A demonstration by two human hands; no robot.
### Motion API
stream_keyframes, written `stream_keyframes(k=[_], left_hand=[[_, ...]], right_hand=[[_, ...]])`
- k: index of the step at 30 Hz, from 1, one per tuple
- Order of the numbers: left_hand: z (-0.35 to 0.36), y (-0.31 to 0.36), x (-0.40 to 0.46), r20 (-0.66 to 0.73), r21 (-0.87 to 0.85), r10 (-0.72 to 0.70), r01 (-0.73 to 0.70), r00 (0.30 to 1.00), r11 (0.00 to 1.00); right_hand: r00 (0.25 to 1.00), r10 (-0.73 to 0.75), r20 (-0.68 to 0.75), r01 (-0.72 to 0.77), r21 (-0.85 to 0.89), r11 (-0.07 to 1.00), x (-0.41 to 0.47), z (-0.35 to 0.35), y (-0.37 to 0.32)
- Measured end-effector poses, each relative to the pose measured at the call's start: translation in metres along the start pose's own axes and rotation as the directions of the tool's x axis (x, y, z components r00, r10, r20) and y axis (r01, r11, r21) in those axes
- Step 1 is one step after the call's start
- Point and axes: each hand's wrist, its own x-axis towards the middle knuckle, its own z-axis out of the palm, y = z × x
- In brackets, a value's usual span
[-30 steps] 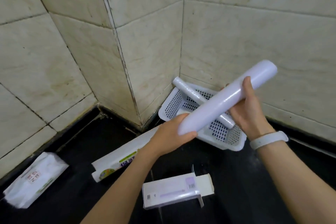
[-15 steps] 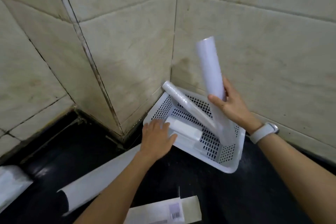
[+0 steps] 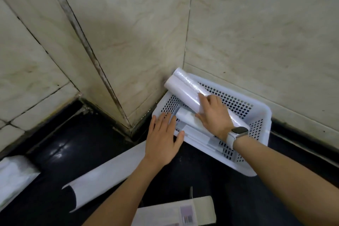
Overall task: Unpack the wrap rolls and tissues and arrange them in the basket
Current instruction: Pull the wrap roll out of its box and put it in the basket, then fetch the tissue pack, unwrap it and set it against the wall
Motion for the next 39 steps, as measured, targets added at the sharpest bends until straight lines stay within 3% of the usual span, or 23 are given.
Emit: stream_keyframes(k=[4,8,12,17,20,23,27,31,35,39], left_hand=[[0.002,0.0,0.003,0.017,-0.009,-0.016,0.016,1.0,1.0],[0.002,-0.004,0.003,0.093,-0.009,-0.014,0.015,0.996,1.0],[-0.011,-0.004,0.008,0.261,-0.059,-0.014,0.031,0.965,0.998],[-0.042,0.031,-0.021,0.205,-0.215,-0.073,0.118,0.976,0.969],[-0.049,0.066,-0.06,0.136,-0.288,0.011,0.029,0.991,0.957],[-0.046,0.112,-0.106,0.157,-0.387,0.176,-0.103,0.972,0.916],[-0.028,0.187,-0.164,0.336,-0.413,0.386,-0.234,0.859,0.88],[-0.007,0.264,-0.23,0.498,-0.465,0.592,-0.381,0.634,0.799],[0.01,0.341,-0.303,0.563,-0.515,0.697,-0.47,0.445,0.716],[0.03,0.423,-0.376,0.556,-0.525,0.772,-0.589,0.309,0.614]], right_hand=[[0.994,0.025,-0.111,-0.043,-0.158,0.986,0.009,0.009,0.009],[0.998,0.039,-0.04,-0.047,-0.232,0.972,0.006,0.01,0.008],[0.99,0.08,0.118,-0.083,0.024,0.996,-0.03,-0.007,0.015],[0.971,0.235,-0.047,-0.207,0.328,0.922,-0.111,-0.043,0.005],[0.905,0.417,-0.08,-0.323,0.509,0.798,-0.178,-0.061,-0.003],[0.828,0.558,-0.054,-0.45,0.529,0.719,-0.262,-0.061,-0.004],[0.651,0.75,0.117,-0.698,0.481,0.53,-0.388,-0.056,0.005],[0.405,0.899,0.17,-0.851,0.431,0.301,-0.516,-0.055,0.019],[0.181,0.969,0.166,-0.899,0.428,0.094,-0.639,-0.05,0.024],[0.062,0.991,0.119,-0.886,0.464,0.0,-0.745,-0.046,0.035]])
